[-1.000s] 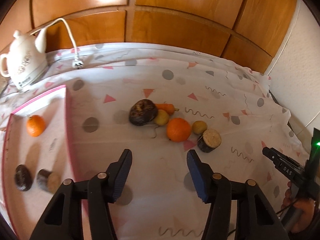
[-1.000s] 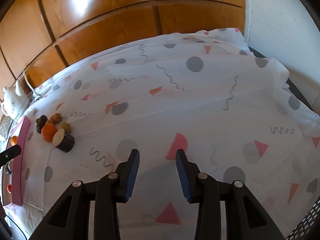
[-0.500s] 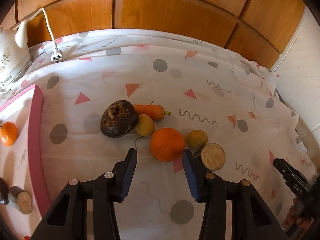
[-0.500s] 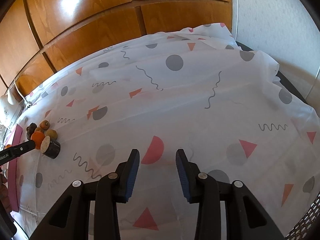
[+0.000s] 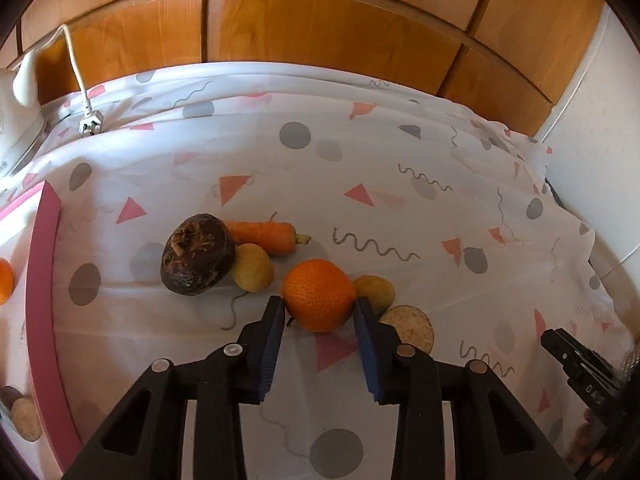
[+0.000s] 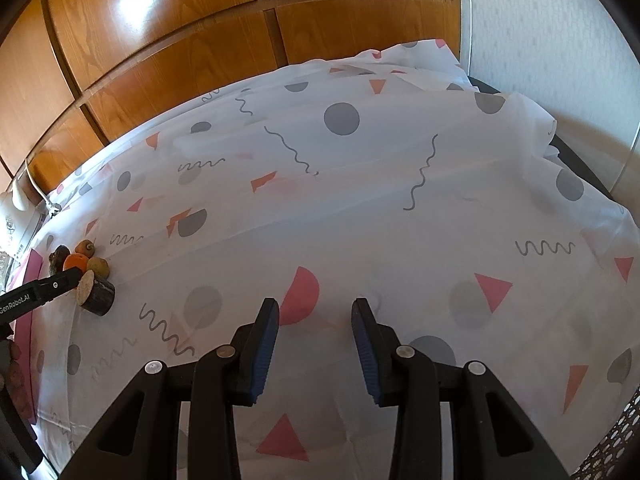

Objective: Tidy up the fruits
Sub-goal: 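Carry the orange into the pink tray and open the left gripper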

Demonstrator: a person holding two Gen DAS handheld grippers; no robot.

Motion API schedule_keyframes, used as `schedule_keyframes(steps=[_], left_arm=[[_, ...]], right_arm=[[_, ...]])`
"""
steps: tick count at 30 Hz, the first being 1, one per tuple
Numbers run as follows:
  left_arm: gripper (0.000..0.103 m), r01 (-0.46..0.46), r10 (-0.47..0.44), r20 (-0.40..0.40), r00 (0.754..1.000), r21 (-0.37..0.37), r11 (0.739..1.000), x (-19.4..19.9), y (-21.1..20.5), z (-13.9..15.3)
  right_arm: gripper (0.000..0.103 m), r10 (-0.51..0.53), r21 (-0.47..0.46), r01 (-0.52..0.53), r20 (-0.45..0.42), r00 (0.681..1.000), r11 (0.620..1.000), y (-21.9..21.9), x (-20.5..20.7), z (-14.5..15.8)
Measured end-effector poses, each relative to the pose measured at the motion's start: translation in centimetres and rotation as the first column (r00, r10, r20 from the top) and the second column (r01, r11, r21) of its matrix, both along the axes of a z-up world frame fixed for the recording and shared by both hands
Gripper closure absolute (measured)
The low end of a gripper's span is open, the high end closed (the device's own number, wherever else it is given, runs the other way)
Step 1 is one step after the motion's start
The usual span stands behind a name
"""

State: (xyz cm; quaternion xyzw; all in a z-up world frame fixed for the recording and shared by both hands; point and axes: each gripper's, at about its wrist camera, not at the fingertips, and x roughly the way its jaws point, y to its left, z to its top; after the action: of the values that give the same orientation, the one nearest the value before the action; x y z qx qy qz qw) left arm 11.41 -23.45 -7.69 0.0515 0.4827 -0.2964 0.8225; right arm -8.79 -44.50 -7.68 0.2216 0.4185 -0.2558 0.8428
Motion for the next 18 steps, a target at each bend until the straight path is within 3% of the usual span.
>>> schedule_keyframes(steps=[8,18], left_arm=[[0.069,-0.031,0.031,0.008,0.999,-0.024,0.999,-0.9,2.3,1.0],[0.069,-0.159,0.164,0.070,0.984,-0.078,0.984,-2.1,10.0,5.0]], right_arm=[[0.065,-0.001,-0.002,0.001,0.000,1.000,1.000,0.1,-0.1,0.0],[0.065,-0.005,-0.013,0.005,-0.008,1.000,1.000,0.5,0.0,-0.1]])
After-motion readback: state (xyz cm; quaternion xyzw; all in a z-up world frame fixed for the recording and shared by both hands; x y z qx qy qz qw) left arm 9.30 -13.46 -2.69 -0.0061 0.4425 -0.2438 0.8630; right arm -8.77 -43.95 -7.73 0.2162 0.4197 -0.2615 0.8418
